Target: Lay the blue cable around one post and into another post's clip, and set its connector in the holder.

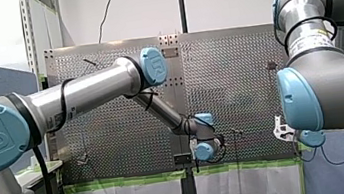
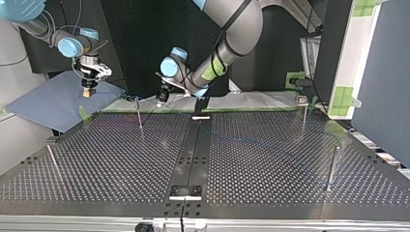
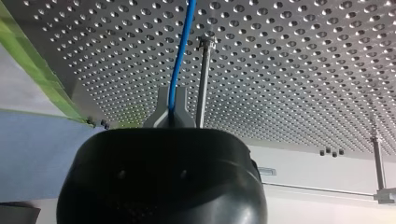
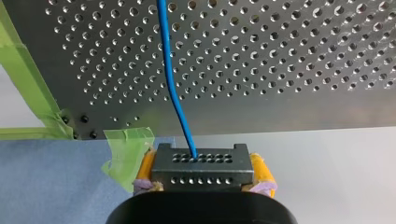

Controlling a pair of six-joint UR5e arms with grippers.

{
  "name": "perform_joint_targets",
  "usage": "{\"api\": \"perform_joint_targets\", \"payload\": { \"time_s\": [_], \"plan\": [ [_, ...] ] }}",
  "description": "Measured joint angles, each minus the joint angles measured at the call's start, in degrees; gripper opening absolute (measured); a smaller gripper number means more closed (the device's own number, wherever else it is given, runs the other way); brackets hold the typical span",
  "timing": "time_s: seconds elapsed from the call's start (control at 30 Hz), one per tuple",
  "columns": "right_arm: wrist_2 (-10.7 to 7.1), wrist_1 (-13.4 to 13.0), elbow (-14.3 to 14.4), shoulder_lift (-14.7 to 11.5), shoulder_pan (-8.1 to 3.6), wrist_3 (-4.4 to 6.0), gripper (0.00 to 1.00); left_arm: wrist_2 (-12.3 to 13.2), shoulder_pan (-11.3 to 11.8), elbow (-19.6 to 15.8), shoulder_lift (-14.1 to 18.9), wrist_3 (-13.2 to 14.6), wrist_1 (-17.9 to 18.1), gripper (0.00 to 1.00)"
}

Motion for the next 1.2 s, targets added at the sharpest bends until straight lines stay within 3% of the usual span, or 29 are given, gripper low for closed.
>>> {"api": "perform_joint_targets", "payload": {
  "time_s": [1.0,1.03,1.07,1.1,1.17,1.2],
  "plan": [
    [-0.10,1.06,-1.55,-0.01,0.16,-0.05,0.00,0.62,0.98,0.51,-0.01,-0.13,-0.93,0.00],
    [-0.10,1.06,-1.56,-0.01,0.20,-0.08,0.00,0.67,0.99,0.51,-0.01,-0.13,-0.93,0.20],
    [-0.13,1.05,-1.56,-0.01,0.23,-0.11,0.00,0.75,0.98,0.49,-0.01,-0.12,-0.91,0.31],
    [-0.22,1.06,-1.56,-0.01,0.29,-0.13,0.00,0.81,0.96,0.42,-0.01,-0.10,-0.90,0.31],
    [-0.38,1.08,-1.56,-0.01,0.32,-0.18,0.00,0.91,0.88,0.11,0.00,-0.05,-0.87,0.68],
    [-0.47,1.11,-1.56,-0.01,0.32,-0.21,0.00,0.94,0.86,-0.07,0.00,-0.03,-0.85,0.68]
  ]
}}
